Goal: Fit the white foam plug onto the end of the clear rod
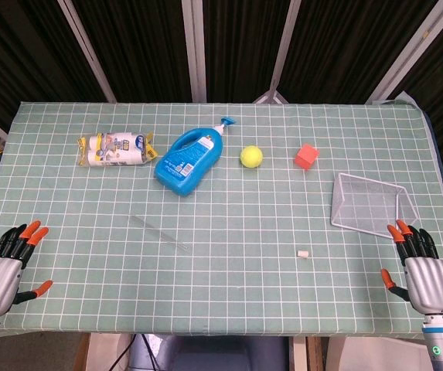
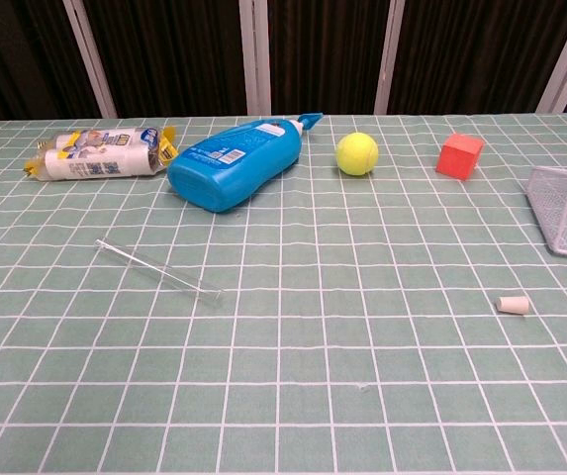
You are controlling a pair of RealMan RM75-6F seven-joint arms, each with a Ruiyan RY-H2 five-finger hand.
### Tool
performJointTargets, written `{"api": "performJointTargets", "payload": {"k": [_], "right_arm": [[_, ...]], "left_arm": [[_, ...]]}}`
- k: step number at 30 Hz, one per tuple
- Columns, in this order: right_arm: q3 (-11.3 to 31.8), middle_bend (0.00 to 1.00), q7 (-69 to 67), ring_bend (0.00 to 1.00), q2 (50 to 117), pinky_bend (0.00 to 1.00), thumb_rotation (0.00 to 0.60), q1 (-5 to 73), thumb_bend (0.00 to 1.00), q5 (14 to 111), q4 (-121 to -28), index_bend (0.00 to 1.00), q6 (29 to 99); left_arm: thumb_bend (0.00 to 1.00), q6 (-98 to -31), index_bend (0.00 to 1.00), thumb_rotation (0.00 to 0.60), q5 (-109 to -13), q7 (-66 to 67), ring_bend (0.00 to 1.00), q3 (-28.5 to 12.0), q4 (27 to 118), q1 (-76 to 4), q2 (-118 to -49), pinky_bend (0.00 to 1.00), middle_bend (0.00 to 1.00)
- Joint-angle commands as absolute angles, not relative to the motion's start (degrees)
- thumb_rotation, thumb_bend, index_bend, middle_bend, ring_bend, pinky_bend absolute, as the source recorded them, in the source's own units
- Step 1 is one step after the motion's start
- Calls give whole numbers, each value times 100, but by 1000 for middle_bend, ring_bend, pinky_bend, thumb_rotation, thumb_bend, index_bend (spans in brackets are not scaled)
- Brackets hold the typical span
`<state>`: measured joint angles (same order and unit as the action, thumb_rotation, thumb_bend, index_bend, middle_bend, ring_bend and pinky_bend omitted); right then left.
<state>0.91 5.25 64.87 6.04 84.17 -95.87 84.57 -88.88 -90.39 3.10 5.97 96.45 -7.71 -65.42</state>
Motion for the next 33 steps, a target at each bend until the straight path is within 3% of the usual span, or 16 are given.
{"api": "performJointTargets", "payload": {"k": [1,9,14,21,26,33], "right_arm": [[96,0,540,0,6491,0,600,601,392,8422,-9590,0,8439],[70,0,594,0,6537,0,600,652,392,8559,-9604,0,8321],[88,0,529,0,6540,0,600,655,392,8560,-9612,0,8284],[119,0,567,0,6593,0,600,683,392,8549,-9624,0,8213],[138,0,520,0,6587,0,600,673,393,8531,-9622,0,8202],[179,0,431,0,6575,0,600,682,393,8478,-9624,0,8154]], "left_arm": [[207,-8822,55,600,-9031,312,0,596,9684,-763,-6525,0,25],[211,-8477,90,600,-8913,502,0,434,9797,-910,-6496,0,53],[260,-7930,172,600,-8905,1146,0,110,9949,-1405,-6591,0,164],[317,-6700,303,600,-8354,2244,15,-496,9794,-2388,-7237,0,317],[335,-5993,317,600,-7850,2848,17,-785,9120,-2991,-7931,0,334],[360,-5486,316,600,-7423,3107,16,-893,8250,-3452,-8703,0,351]]}}
